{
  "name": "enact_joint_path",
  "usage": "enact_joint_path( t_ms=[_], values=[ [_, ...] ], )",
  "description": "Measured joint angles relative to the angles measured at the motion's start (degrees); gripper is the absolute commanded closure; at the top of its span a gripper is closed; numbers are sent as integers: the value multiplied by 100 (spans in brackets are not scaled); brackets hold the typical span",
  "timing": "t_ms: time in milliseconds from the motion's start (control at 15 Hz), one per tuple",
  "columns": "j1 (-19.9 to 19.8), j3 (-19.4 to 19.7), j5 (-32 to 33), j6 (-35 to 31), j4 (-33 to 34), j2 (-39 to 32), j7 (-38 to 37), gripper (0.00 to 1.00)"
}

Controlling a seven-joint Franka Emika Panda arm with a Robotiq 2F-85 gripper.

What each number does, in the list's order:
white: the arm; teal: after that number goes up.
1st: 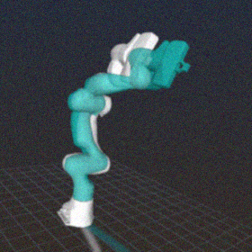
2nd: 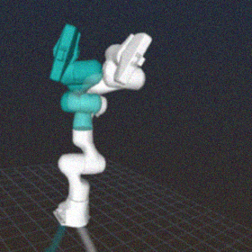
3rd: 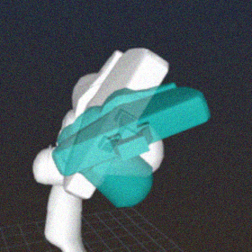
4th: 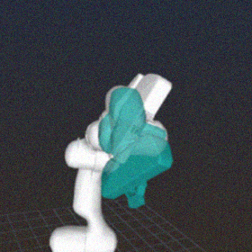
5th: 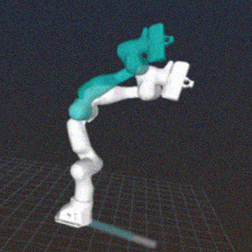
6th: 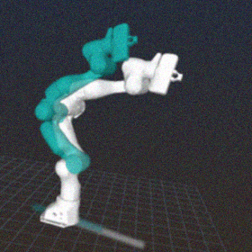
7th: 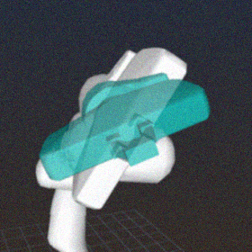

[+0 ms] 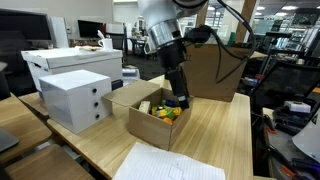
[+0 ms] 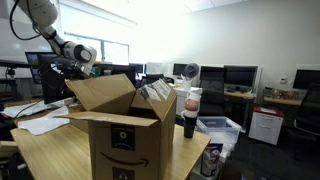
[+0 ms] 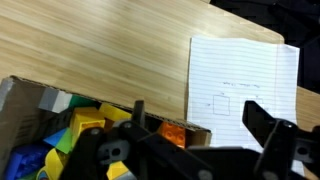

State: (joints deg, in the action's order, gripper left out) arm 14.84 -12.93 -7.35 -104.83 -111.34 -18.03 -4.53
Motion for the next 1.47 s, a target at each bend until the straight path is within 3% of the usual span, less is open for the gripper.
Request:
enact_joint_path(
  t_ms=[733, 1267, 1333, 1467],
  values=[
    [123, 49, -5, -856, 841, -966, -552, 0],
    [353, 72, -5, -1076, 1116, -1542, -807, 0],
    [392, 78, -3, -1078, 1142, -1589, -829, 25],
    [446, 94, -1, -1078, 1182, -1647, -840, 32]
  ],
)
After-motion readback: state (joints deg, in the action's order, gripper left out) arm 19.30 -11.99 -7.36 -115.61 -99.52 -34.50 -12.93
